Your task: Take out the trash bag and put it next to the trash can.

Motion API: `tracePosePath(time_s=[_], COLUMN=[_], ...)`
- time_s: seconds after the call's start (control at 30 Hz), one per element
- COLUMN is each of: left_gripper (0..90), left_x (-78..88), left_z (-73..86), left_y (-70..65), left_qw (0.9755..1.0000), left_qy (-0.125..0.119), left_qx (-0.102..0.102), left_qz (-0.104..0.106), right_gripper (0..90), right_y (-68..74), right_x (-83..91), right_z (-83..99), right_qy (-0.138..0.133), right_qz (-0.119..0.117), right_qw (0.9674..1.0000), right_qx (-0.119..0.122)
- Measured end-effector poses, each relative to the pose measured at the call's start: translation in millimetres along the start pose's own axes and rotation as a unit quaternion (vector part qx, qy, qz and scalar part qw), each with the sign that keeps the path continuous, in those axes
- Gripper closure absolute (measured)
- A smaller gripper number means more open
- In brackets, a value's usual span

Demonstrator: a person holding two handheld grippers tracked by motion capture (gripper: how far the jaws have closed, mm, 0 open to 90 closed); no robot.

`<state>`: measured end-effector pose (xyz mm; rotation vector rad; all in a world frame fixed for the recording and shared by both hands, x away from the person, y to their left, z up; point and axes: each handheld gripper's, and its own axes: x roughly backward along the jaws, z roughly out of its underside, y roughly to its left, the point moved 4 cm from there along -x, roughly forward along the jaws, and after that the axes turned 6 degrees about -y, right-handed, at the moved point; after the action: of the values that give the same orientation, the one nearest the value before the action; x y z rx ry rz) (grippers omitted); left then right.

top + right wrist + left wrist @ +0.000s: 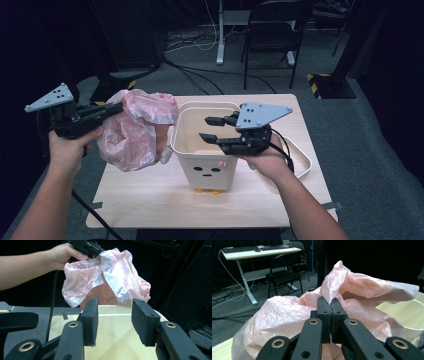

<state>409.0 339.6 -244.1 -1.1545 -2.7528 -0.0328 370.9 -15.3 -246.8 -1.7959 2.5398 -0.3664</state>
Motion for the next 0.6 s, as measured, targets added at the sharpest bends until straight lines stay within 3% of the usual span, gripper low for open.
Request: tracePosePath(time_s=[0.3,0.6], left_gripper=[88.6,88.6], left_x=[-16.5,-30.8], left_z=[17.9,47.7], left_y=[6.4,14.1], left_qw=[0.9998,0.9992], left_qy=[0.019,0.032], left_qx=[0.003,0.023], left_qz=[-0.004,-0.006], right_gripper=[56.3,56.9], right_y=[0.2,3.0], right_x=[16.6,34.5], right_z=[14.0,25.2], right_qy=[0.001,0.002], right_qz=[0.022,0.054], right_qw=[0.9997,0.9985], right_qx=[-0.007,0.0])
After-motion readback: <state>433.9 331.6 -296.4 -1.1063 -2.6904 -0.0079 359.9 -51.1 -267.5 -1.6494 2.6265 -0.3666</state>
